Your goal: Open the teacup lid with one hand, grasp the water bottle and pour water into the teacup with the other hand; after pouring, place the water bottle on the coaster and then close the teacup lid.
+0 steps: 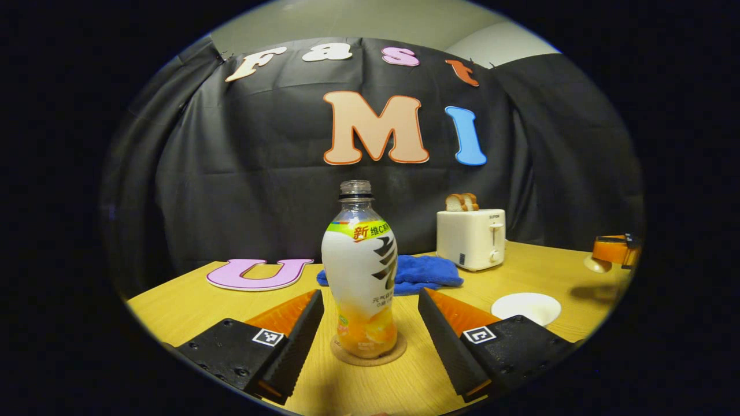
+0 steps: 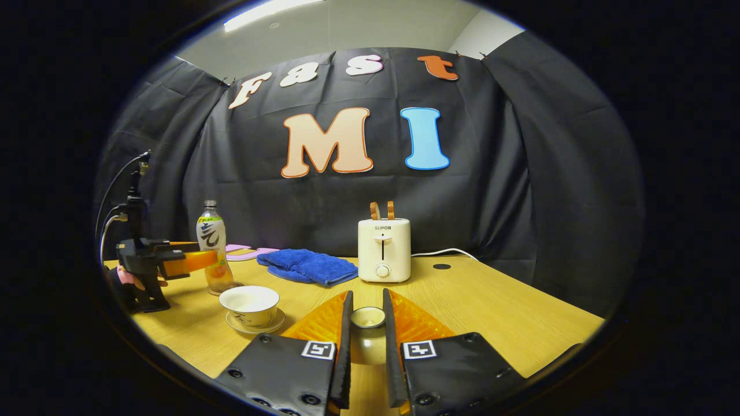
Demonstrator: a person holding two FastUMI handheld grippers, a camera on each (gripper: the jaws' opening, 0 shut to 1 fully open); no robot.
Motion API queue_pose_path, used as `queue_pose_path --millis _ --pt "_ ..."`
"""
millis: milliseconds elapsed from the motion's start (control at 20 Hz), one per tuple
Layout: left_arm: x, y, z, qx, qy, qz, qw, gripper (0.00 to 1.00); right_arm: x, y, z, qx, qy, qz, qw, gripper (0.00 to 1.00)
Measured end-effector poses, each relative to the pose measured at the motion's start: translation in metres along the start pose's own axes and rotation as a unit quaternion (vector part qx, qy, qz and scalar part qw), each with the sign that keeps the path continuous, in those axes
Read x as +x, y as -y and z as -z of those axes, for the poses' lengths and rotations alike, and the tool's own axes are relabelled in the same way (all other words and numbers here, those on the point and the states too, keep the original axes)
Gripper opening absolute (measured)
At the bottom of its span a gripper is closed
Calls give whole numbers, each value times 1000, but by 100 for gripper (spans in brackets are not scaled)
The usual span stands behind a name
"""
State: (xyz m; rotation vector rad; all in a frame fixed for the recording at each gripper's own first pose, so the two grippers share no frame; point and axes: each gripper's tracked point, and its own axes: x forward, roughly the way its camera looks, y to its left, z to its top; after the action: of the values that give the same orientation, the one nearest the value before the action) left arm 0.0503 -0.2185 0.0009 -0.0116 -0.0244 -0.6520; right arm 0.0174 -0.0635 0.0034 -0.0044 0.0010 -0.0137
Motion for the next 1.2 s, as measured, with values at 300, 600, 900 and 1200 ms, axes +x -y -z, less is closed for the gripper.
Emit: queue_pose_path --millis 300,600,900,1200 --pt "-43 -14 -2 -5 1 -24 1000 96 0 -1 0 0 0 0 1000 27" --pt "-80 -43 -2 -2 -1 -108 994 96 4 -19 1 0 -2 -21 1000 27" --pt "-91 -62 -1 0 -3 -171 985 95 23 -69 5 2 -6 -85 996 30" --pt "-94 -70 -1 0 -4 -193 981 95 41 -128 9 4 -12 -147 989 27"
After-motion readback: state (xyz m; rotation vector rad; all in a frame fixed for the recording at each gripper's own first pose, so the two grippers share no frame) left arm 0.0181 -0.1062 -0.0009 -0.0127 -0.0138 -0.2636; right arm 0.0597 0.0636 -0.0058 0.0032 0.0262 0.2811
